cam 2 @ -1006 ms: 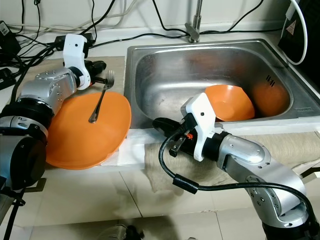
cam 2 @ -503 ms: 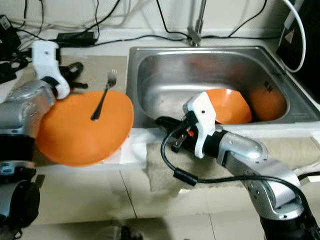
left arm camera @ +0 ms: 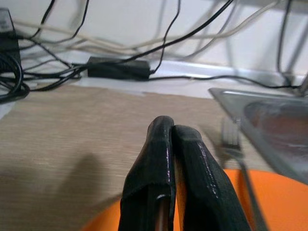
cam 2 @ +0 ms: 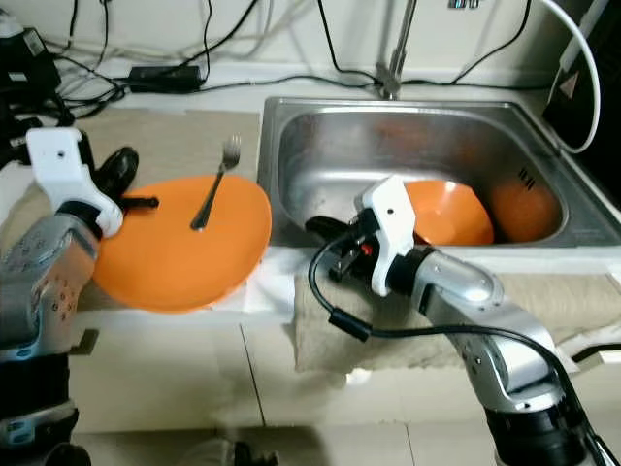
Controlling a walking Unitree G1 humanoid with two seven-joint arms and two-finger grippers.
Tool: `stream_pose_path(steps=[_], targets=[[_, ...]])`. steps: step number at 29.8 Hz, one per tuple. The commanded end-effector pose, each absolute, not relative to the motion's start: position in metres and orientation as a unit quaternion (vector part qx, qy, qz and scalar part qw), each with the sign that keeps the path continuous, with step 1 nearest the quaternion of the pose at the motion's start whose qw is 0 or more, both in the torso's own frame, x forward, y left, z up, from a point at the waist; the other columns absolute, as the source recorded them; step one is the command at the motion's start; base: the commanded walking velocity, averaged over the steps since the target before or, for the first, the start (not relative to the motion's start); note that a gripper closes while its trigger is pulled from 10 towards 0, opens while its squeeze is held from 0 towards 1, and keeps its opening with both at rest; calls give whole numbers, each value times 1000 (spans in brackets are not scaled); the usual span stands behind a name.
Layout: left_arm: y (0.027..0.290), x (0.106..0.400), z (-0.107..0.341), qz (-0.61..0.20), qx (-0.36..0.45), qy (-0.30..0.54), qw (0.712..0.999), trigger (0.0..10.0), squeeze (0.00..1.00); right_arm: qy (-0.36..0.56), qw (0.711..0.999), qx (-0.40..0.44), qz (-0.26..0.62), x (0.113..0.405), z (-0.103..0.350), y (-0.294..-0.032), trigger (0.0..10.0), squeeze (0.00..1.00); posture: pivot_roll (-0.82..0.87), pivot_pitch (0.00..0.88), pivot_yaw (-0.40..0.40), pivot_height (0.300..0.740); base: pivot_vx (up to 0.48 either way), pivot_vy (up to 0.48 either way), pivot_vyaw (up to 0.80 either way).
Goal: Kitchen organization
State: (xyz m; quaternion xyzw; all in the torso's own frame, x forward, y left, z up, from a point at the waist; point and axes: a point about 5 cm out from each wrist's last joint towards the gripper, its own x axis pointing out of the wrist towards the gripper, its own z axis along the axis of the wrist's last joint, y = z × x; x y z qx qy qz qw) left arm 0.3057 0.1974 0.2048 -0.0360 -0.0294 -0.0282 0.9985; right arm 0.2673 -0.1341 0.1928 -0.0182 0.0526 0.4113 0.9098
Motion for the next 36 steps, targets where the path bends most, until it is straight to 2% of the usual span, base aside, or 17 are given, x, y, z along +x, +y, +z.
stream_pose_path(steps=[1,4,16,36], targets=[[190,301,210,-40,-32,-38,998,10000,0,52,913,-19,405,268,190,-135,10000,0,64,1,13,740,0,0,0],[177,288,210,-76,-50,-43,995,10000,0,49,914,-16,403,269,186,-132,10000,0,77,0,12,740,0,0,0],[154,269,185,-108,-53,5,993,10000,0,33,925,-14,378,275,185,-131,10000,0,63,3,16,740,0,0,0],[139,289,172,-164,-3,104,981,10000,0,29,926,-11,375,272,184,-128,10000,0,36,9,39,740,0,0,0]])
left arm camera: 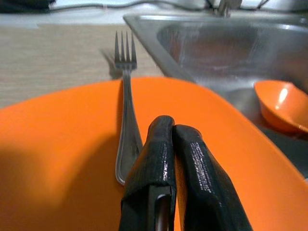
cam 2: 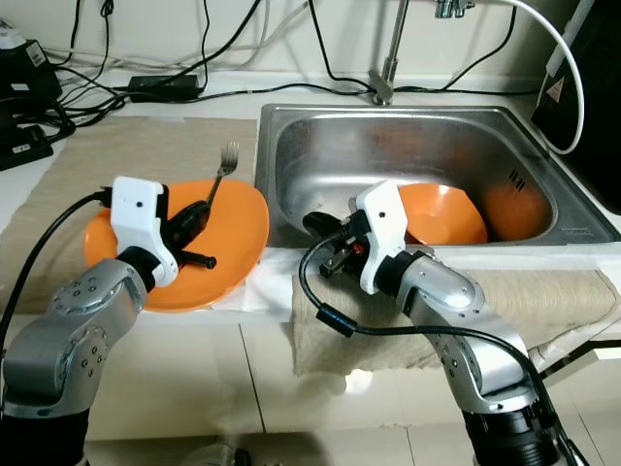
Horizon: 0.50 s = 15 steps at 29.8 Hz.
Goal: Kitchen organization
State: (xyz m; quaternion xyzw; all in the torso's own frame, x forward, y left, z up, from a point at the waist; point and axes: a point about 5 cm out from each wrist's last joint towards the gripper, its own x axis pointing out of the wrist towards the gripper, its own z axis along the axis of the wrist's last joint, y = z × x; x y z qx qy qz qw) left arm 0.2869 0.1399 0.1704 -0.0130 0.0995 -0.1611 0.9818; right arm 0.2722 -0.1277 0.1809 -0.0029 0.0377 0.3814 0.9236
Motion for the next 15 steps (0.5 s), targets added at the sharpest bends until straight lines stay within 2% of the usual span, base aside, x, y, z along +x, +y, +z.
stream_pose_path(steps=[1,15], targets=[[140,293,171,-165,0,119,979,10000,0,29,926,-11,375,272,184,-128,10000,0,33,9,42,740,0,0,0],[143,311,173,-161,11,151,975,10000,0,29,928,-9,371,269,184,-130,10000,0,16,10,48,740,0,0,0]])
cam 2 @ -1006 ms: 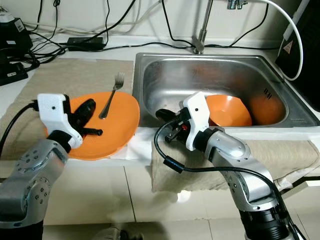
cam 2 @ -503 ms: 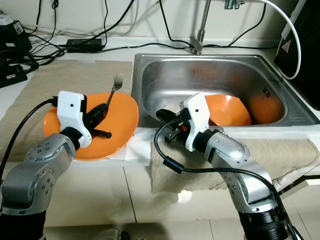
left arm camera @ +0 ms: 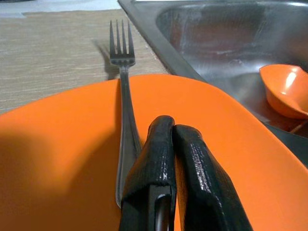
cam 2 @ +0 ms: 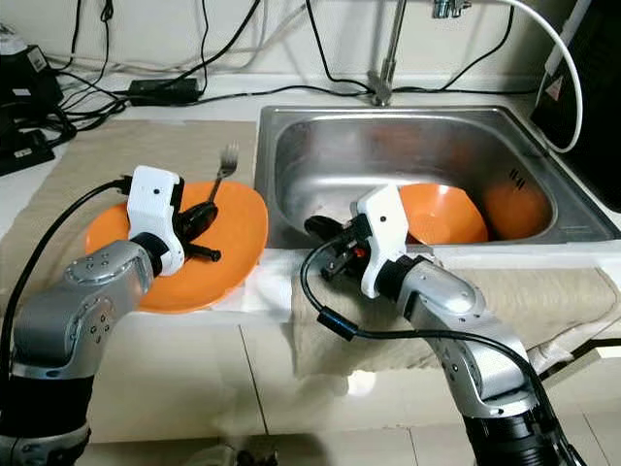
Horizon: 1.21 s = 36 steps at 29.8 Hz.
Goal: Kitchen organization
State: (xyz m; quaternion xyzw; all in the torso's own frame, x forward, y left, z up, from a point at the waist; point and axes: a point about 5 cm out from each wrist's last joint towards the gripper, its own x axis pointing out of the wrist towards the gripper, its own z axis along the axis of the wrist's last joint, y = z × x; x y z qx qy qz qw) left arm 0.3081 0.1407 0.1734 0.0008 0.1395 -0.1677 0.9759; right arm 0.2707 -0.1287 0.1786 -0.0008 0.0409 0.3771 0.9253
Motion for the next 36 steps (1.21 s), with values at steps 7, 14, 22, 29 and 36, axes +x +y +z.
stream_pose_path(steps=[7,14,22,29,36], targets=[[149,311,167,-154,25,180,971,10000,0,32,927,-12,372,268,184,-132,10000,0,18,14,42,740,0,0,0],[154,304,163,-154,30,196,968,10000,0,35,927,-13,374,268,184,-133,10000,0,28,18,36,740,0,0,0],[159,300,178,-159,29,158,974,10000,0,38,926,-15,376,268,183,-133,10000,0,33,17,34,740,0,0,0],[155,297,183,-165,36,134,977,10000,0,39,926,-16,376,268,182,-133,10000,0,31,14,32,740,0,0,0],[156,301,177,-153,39,152,976,10000,0,38,926,-17,376,268,183,-133,10000,0,27,8,33,740,0,0,0]])
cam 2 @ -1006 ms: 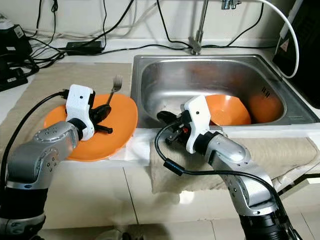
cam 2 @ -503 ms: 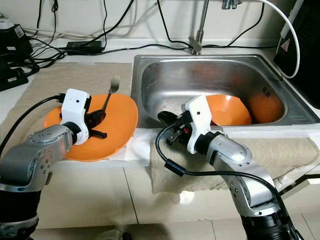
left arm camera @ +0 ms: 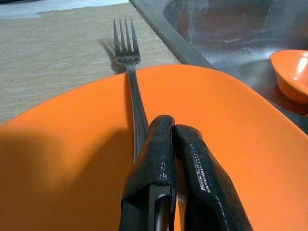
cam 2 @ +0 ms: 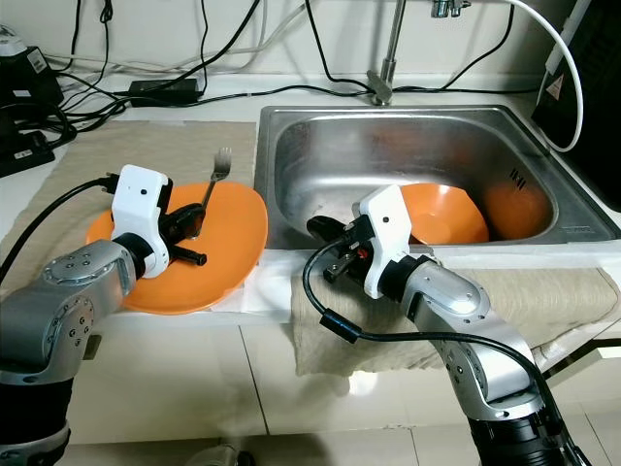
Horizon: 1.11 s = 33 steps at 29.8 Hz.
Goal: Kitchen organization
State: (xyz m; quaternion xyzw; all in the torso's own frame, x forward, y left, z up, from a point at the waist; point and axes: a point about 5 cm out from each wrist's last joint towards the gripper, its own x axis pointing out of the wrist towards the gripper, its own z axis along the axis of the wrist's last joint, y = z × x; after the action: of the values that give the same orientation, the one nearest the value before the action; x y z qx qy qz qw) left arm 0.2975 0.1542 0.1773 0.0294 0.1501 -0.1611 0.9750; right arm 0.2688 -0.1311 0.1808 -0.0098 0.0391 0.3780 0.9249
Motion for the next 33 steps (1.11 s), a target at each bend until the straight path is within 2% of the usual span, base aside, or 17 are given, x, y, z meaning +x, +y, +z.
stream_pose_path(steps=[1,17,33], targets=[[158,302,177,-144,36,151,977,10000,1000,38,926,-17,376,268,183,-133,10000,0,25,8,33,740,0,0,0],[164,323,175,-125,44,151,980,10000,1000,27,922,-17,385,262,192,-130,10000,0,2,8,34,740,0,0,0],[163,328,169,-132,48,168,976,10000,1000,27,922,-18,386,263,193,-129,10000,0,3,6,36,740,0,0,0]])
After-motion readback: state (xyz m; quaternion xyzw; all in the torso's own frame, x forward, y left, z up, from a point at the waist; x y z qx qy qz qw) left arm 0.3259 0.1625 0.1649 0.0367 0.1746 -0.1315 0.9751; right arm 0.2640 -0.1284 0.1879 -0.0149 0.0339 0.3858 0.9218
